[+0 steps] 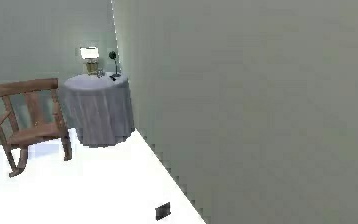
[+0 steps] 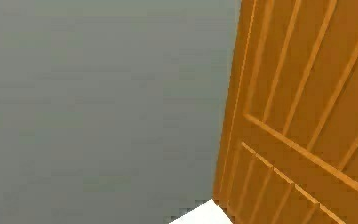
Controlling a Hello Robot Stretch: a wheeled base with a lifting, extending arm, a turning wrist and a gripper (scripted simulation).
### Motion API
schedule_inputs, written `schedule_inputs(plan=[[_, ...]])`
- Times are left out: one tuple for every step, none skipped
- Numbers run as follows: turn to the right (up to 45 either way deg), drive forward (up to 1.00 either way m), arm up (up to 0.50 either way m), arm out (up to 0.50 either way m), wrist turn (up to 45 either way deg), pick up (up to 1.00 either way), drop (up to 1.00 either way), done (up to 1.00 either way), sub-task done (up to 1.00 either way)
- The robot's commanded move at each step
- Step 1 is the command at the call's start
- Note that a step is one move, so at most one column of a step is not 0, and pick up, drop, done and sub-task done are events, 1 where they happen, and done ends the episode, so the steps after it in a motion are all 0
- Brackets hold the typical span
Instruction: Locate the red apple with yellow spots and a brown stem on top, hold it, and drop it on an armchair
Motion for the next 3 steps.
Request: schedule_inputs(plan=[[-45.0,0.0,0.0,0.0,0.0,0.0,0.0,0.0,0.0],[-45.0,0.0,0.0,0.0,0.0,0.0,0.0,0.0,0.0],[-45.0,0.0,0.0,0.0,0.0,0.0,0.0,0.0,0.0]])
